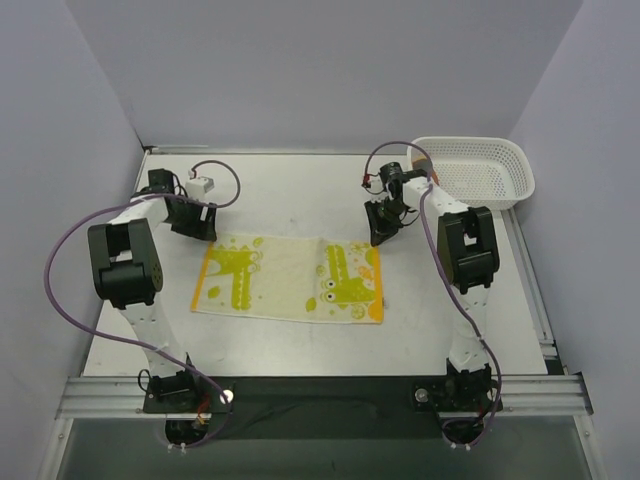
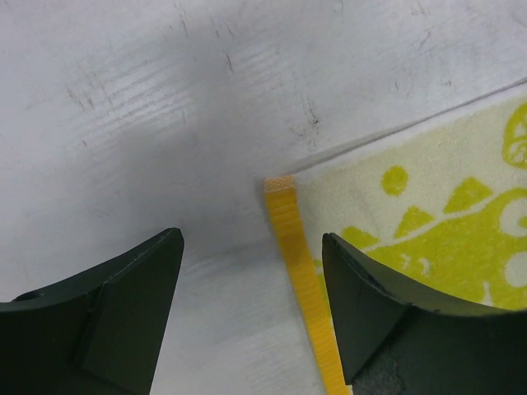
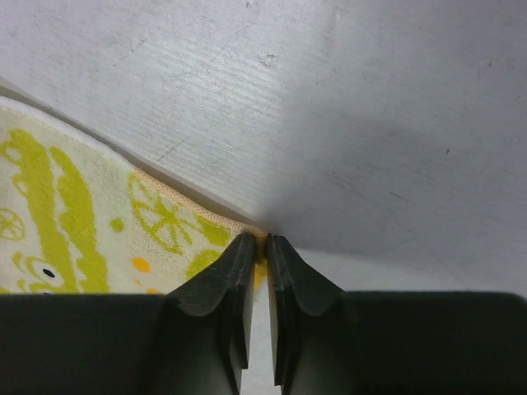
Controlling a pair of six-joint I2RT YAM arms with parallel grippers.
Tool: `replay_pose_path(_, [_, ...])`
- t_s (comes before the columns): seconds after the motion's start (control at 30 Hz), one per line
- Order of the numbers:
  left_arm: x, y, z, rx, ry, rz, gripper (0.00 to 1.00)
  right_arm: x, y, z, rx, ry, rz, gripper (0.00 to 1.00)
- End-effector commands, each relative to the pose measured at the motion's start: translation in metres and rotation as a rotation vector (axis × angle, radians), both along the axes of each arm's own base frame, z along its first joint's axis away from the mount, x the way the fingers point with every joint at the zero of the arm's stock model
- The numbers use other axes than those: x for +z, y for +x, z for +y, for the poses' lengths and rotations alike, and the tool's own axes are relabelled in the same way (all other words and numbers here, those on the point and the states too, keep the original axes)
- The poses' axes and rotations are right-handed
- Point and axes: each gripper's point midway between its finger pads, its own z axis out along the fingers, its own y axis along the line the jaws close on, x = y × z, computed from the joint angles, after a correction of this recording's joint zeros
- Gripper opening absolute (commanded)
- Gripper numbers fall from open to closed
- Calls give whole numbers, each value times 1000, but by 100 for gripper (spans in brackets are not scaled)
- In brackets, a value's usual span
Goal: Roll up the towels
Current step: Fold the towel
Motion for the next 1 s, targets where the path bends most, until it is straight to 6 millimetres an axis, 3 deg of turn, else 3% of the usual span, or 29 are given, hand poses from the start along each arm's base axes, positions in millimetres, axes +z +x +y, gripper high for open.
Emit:
replay_pose_path(0.0, [8, 22, 2, 9, 27, -55, 79, -6, -6, -11, -17, -44, 31, 9])
replay_pose_path(0.1, [6, 25, 2, 12, 27, -53, 74, -3, -1, -17, -23, -59, 12, 0])
replay_pose_path(0.3, [2, 26, -4, 0, 22, -44, 69, 3, 11, -28, -40, -68, -18, 0])
replay_pose_path(0.6, [1, 36, -32, -53, -56, -56, 54, 9, 30, -34, -39, -80, -62, 0])
replay_pose_path(0.97, [-7, 33, -56, -121, -40, -28, 40, 6, 33, -34, -39, -80, -63, 0])
